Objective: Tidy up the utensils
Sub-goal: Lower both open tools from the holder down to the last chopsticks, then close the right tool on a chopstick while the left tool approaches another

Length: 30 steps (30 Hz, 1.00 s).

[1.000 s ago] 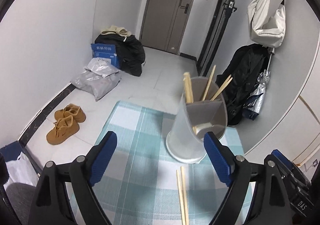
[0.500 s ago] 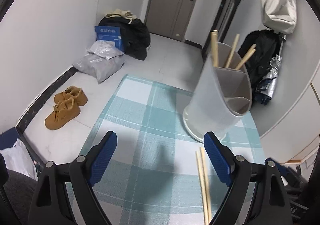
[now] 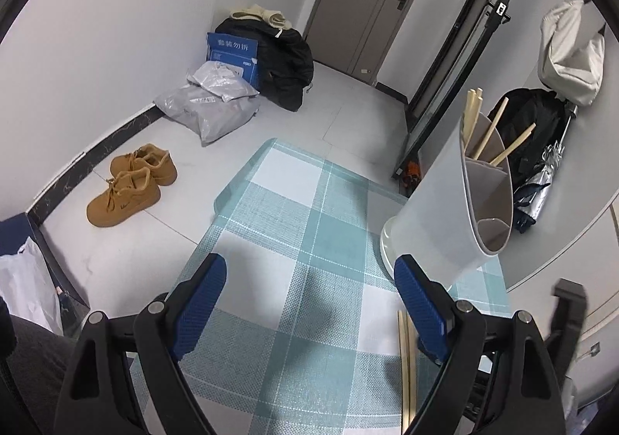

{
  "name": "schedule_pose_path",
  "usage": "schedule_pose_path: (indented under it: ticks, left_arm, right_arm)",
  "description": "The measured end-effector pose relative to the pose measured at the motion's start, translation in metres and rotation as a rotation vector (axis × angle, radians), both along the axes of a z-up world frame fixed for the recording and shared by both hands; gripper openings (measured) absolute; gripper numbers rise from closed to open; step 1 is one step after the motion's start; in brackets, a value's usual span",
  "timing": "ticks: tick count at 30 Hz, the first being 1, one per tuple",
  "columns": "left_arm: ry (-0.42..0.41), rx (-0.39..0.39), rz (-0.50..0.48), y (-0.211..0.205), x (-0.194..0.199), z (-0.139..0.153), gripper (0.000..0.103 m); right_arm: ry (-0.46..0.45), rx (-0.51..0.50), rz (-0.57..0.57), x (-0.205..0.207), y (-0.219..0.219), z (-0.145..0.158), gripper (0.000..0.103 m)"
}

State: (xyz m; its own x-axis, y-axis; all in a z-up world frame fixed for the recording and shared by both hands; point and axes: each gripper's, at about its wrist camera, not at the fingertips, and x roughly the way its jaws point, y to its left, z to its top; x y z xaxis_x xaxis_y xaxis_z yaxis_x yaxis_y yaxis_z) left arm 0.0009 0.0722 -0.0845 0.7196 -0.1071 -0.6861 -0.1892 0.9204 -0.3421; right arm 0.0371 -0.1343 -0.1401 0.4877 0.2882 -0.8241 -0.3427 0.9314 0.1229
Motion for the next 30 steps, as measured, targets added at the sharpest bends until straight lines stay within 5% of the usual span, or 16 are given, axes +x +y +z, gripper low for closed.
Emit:
schedule_pose_path:
  ticks: [11, 16, 30]
  left_arm:
    - [0.033, -0.055, 0.026, 0.014, 0.008, -0.006, 0.085]
    - [0.048, -0.100, 0.036, 0.021, 0.009, -0.009, 0.085]
    - [0.077, -0.179, 0.053, 0.031, 0.011, -0.012, 0.085]
  right_arm:
    - [-0.019, -0.143, 0.049, 0.012, 0.035, -0.012, 0.028]
    - [-0.004, -0.149, 0.090, 0.015, 0.040, -0.011, 0.008]
    - [0.053, -0.193, 0.185, 0.000, 0.035, -0.007, 0.009]
